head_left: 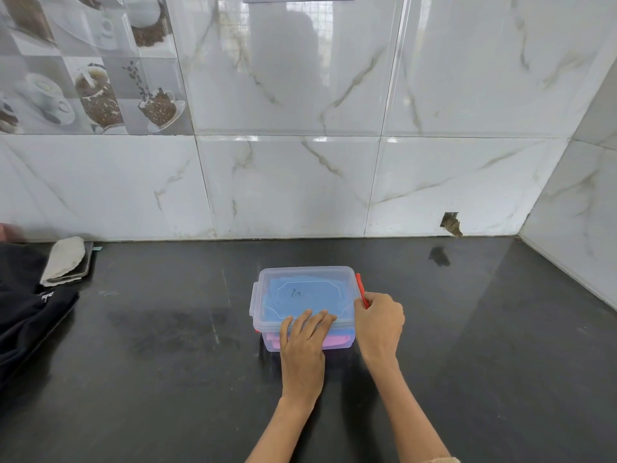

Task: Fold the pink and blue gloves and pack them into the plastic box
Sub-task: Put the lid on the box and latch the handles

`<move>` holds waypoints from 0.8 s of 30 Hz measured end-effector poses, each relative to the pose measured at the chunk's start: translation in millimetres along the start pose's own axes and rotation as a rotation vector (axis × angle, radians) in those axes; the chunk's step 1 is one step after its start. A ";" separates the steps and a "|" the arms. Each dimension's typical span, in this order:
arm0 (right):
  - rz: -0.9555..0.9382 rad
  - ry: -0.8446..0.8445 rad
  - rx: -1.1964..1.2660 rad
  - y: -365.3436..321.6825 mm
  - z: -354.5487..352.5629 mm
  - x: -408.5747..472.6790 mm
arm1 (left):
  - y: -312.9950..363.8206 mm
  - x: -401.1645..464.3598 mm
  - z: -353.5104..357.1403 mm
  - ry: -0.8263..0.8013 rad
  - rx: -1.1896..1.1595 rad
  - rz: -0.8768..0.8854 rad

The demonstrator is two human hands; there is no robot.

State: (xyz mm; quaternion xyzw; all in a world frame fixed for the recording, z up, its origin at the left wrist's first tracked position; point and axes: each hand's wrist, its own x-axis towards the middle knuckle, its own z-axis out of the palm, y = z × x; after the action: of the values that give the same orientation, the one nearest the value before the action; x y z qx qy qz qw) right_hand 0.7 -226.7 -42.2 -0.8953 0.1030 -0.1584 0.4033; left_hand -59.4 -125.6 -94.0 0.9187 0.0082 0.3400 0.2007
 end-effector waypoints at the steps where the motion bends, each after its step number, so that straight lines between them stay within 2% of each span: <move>1: -0.008 -0.017 -0.048 -1.3 -1.7 0.1 | 0.3 0.3 -0.1 0.005 0.003 0.001; 4: -0.099 0.005 -0.336 -7.4 -4.6 -5.2 | 2.1 1.0 -1.6 0.009 0.017 0.004; 6: -0.236 0.032 -0.390 -8.5 0.6 -15.8 | 2.4 1.0 -2.7 0.003 0.029 -0.004; 9: -0.394 -0.032 -0.146 -9.4 12.7 -45.1 | 3.1 1.9 -7.9 -0.026 -0.009 -0.031; 12: -0.431 -0.108 0.069 0.2 17.9 -61.6 | 0.8 0.2 -10.7 -0.067 -0.060 -0.011; 15: -0.616 -0.125 -0.026 16.0 16.6 -61.7 | -8.0 -4.9 -12.0 -0.052 -0.215 -0.058; 18: -0.747 -0.064 -0.154 24.0 18.8 -57.3 | -17.2 -13.5 -20.2 0.054 -0.288 -0.126; 20: -0.736 -0.017 -0.157 24.4 22.4 -54.2 | -18.0 -18.6 -26.6 0.192 -0.410 -0.300; 21: -0.720 -0.012 -0.154 23.4 24.5 -53.3 | -18.1 -19.7 -28.9 0.293 -0.469 -0.448; 23: -0.702 -0.002 -0.155 22.8 27.7 -52.0 | -19.4 -15.4 -36.5 0.464 -0.608 -0.861; 24: -0.698 0.005 -0.150 23.1 28.9 -51.9 | -22.0 -10.2 -40.9 0.475 -0.712 -1.066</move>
State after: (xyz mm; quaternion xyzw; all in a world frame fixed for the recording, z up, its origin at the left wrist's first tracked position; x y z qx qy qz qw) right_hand -38.2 -205.7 -88.1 -0.9033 -0.1968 -0.2808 0.2578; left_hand -90.2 -92.1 -80.4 0.5678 0.3911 0.3689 0.6233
